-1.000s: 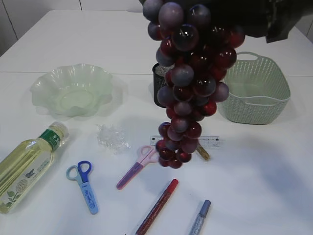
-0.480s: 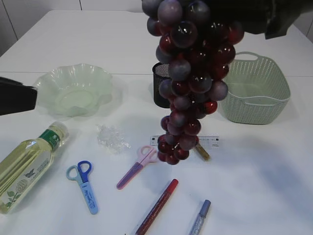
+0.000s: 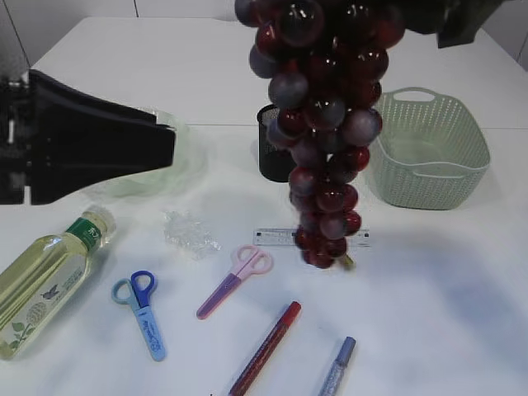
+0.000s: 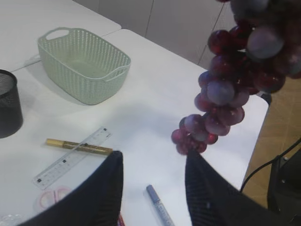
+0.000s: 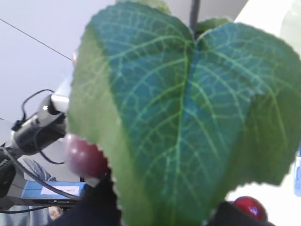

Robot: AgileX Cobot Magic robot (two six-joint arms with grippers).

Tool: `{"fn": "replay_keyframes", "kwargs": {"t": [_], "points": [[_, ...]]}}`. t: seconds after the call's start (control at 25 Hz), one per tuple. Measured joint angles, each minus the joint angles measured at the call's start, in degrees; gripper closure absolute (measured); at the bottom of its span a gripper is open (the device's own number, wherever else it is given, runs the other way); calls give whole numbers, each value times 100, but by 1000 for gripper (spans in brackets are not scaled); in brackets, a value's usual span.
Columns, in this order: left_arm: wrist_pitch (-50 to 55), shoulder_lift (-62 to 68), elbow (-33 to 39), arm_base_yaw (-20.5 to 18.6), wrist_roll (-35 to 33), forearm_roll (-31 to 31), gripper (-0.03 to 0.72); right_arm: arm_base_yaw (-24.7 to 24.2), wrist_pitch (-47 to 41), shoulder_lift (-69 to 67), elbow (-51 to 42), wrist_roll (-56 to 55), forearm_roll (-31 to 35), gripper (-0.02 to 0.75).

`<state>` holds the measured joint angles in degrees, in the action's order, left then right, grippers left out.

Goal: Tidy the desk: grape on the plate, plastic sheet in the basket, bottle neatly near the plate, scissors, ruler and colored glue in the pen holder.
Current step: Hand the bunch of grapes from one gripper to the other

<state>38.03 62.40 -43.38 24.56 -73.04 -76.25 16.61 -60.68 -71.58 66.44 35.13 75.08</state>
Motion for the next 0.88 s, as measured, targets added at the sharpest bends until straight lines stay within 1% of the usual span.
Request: {"fn": "replay_keyframes", "kwargs": {"t": [0.08,0.16,0.24,0.32,0.48,0.56,0.68,0.88], "points": [[94,228,0,69,-439,-495,365,0,58,0,0,13,29,586],[329,425,0,135,-1040,-1001,351,0,122,0,0,56,38,586],[547,640,0,214,-1537,-1474,320,0,175,0,0,91,50,586],[716,824,0,253,-1903,-1740,270,0,211,0,0,153,71,586],[963,1112,0,253,-2201,-2179,153,0,271,0,0,207,71,586],[1156,1184,0,266,-2416,-2372,111,0,279,0,0,207,71,587],[1332,1250,0,280,-2627,-2458,86,0,307,0,0,220,71,587],[1542,1427,0,280,-2664,-2470,80,0,401,0,0,229,85,587]]}}
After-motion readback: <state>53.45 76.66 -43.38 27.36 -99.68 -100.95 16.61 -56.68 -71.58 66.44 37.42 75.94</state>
